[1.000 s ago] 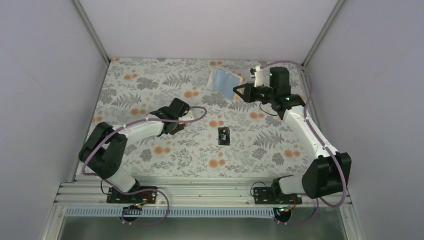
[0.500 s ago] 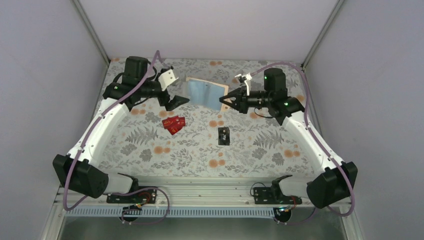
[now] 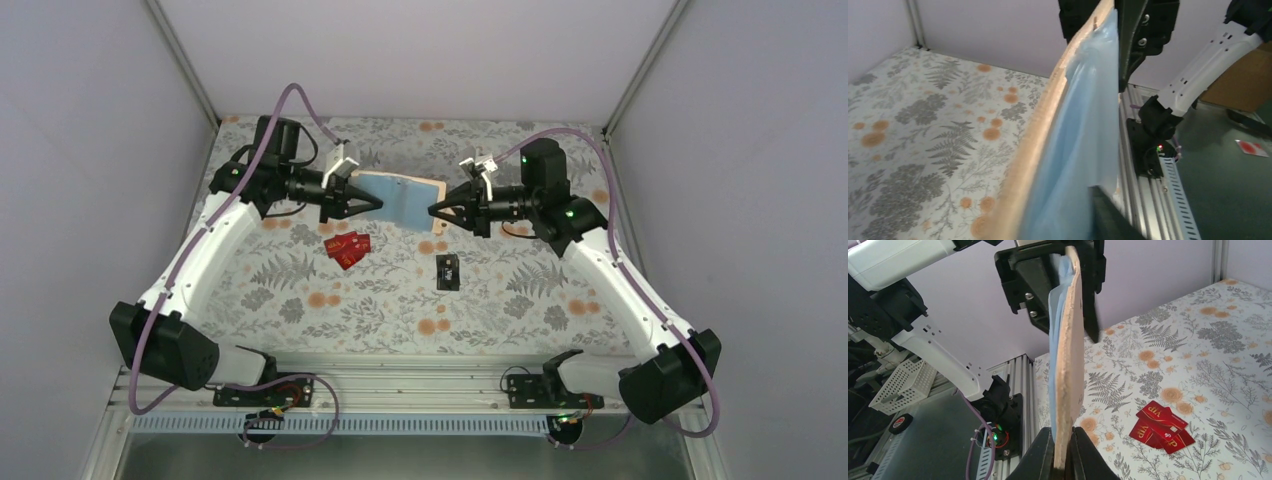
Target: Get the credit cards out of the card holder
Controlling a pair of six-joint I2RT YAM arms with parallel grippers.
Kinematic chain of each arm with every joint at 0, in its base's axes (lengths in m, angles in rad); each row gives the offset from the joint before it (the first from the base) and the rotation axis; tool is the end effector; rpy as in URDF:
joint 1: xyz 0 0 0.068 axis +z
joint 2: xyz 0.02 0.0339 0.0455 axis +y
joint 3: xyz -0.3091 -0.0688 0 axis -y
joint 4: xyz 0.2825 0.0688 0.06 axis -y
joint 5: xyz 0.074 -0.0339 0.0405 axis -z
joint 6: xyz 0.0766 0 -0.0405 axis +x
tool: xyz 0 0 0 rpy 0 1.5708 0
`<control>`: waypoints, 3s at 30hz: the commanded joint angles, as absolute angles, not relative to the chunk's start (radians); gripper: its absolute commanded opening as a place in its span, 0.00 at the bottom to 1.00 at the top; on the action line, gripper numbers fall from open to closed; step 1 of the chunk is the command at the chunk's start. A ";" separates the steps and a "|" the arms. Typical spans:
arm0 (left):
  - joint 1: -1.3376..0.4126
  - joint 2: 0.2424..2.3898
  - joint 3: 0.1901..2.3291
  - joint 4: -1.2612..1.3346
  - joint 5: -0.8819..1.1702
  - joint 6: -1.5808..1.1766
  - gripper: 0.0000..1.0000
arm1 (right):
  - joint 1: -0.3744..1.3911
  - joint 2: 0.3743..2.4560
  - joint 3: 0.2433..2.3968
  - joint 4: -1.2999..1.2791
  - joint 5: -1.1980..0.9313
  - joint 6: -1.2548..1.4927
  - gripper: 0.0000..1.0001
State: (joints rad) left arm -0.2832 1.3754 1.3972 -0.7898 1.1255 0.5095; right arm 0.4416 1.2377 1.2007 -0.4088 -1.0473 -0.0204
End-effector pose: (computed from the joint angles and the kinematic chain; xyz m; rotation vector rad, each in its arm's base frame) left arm 0.2861 -0.1553 0.4085 1.2563 1.6256 -1.1487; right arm 0.2472 0.1902 0.4067 -1.0999 1.6784 1.3132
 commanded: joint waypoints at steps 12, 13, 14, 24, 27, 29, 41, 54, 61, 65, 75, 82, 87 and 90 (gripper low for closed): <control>-0.279 1.337 1.490 -0.992 1.265 0.721 0.02 | 0.426 1.141 1.148 -0.319 -0.785 -0.035 0.48; -0.279 1.336 1.489 -0.996 1.262 0.724 0.02 | 0.426 1.142 1.146 -0.319 -0.781 -0.036 0.49; -0.278 1.336 1.488 -0.997 1.260 0.725 0.02 | 0.426 1.147 1.148 -0.318 -0.779 -0.034 0.50; -0.293 1.351 1.476 -0.951 1.265 0.707 0.02 | 0.519 1.178 1.134 -0.142 -0.730 0.038 0.67; -0.315 1.362 1.480 -0.936 1.247 0.690 0.02 | 0.569 1.199 1.145 -0.093 -0.718 0.029 0.68; -0.319 1.368 1.481 -0.924 1.239 0.676 0.02 | 0.600 1.219 1.161 -0.080 -0.722 0.018 0.69; -0.282 1.358 1.496 -0.907 1.217 0.649 0.03 | 0.616 1.146 1.151 -0.176 -0.821 -0.067 0.75; -0.282 1.347 1.509 -0.961 1.232 0.707 0.03 | 0.401 1.038 1.053 -0.220 -0.835 -0.079 0.78; -0.281 1.347 1.511 -0.970 1.242 0.721 0.02 | 0.383 1.079 1.083 -0.221 -0.797 -0.055 0.75; -0.284 1.350 1.510 -0.964 1.243 0.715 0.02 | 0.394 1.106 1.090 -0.187 -0.833 -0.031 0.74; -0.291 1.359 1.508 -0.959 1.247 0.709 0.02 | 0.494 1.168 1.125 -0.140 -0.774 -0.019 0.72; -0.292 1.358 1.501 -0.954 1.246 0.701 0.02 | 0.560 1.215 1.162 -0.116 -0.778 -0.022 0.71; -0.293 1.350 1.495 -0.911 1.208 0.633 0.02 | 0.582 1.229 1.172 -0.131 -0.767 -0.025 0.70; -0.292 1.348 1.491 -0.865 1.133 0.541 0.02 | 0.581 1.209 1.166 -0.155 -0.737 -0.034 0.71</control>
